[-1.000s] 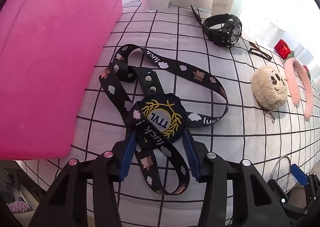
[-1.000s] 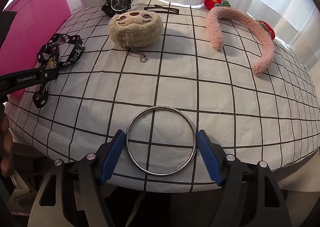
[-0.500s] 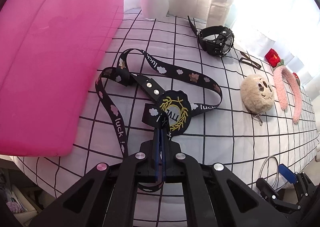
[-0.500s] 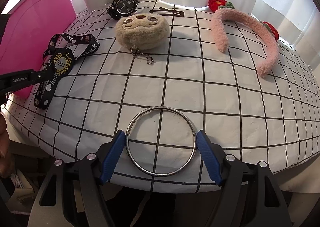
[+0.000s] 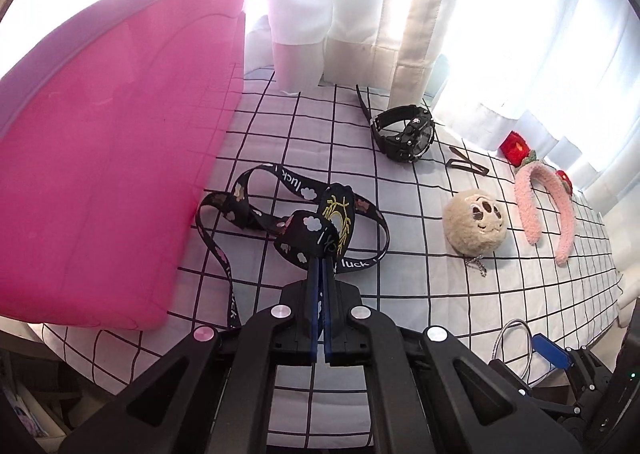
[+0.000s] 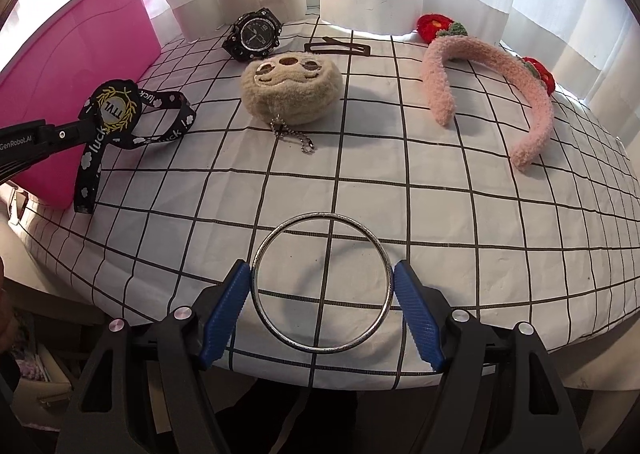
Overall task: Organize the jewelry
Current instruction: 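Lift the lanyard and bangle and carry both over the pink tub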
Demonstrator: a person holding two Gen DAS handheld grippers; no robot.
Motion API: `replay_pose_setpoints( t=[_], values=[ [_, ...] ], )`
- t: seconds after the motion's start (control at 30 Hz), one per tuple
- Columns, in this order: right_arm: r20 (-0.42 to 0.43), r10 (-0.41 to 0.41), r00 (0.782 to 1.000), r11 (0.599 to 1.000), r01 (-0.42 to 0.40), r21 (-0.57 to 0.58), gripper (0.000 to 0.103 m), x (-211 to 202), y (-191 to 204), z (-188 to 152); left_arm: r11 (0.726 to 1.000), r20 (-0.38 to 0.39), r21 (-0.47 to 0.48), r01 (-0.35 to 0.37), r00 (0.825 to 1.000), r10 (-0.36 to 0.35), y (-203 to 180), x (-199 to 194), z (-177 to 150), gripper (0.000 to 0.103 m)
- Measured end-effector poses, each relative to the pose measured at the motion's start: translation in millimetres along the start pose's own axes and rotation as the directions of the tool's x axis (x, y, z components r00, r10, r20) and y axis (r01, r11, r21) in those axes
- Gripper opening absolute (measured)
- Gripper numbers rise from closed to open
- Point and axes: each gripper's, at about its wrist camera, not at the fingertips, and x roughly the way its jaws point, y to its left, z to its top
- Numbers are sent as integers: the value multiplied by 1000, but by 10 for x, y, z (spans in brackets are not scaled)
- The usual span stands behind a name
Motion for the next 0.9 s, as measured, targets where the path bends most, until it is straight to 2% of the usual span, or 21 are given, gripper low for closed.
replay_pose_setpoints(
  t=[0.5,0.9],
  values=[
    [103,7,995,1000,-5,-19,71,-380,29,220,999,109,46,8,994,-13,-145,-388,248,2],
    [238,40,971,997,-24,-71,71,-829,223,633,999,245,40,27,969,-36,-143,-918,611,2]
  ],
)
